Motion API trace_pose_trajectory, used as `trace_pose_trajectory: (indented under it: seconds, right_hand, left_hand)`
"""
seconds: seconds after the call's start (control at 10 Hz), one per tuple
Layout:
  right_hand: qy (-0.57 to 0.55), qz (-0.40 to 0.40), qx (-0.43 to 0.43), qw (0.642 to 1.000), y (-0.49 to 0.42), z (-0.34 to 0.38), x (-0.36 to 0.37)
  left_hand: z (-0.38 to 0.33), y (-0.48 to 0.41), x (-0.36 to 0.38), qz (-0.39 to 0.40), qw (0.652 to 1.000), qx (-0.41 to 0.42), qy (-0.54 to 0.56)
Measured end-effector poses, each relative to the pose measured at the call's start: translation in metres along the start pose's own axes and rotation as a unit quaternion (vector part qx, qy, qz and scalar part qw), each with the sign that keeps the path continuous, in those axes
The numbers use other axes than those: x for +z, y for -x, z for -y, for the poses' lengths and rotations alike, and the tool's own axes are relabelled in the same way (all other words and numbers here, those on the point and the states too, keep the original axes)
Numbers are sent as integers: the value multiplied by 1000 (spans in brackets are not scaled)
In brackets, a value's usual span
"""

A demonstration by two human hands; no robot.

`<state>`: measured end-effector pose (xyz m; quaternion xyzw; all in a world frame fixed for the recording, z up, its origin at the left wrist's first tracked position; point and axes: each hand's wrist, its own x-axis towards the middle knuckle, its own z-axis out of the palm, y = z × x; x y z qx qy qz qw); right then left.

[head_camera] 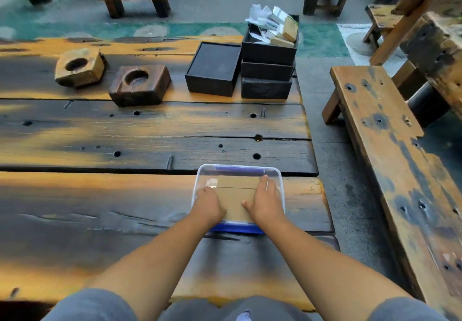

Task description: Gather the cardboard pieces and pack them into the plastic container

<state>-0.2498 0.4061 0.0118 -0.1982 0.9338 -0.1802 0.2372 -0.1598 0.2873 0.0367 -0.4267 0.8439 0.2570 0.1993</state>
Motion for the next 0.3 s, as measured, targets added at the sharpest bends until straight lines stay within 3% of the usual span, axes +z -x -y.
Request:
trace_pose_trajectory:
  seconds: [0.1,0.3]
  right_hand:
    - [-43,-26,-6,999,12,2,-14]
    - [-95,8,-81,992,52,49,-46]
  left_hand:
    - [21,11,-10,-9,998,51,40]
    - [57,36,-72,-49,984,154,68]
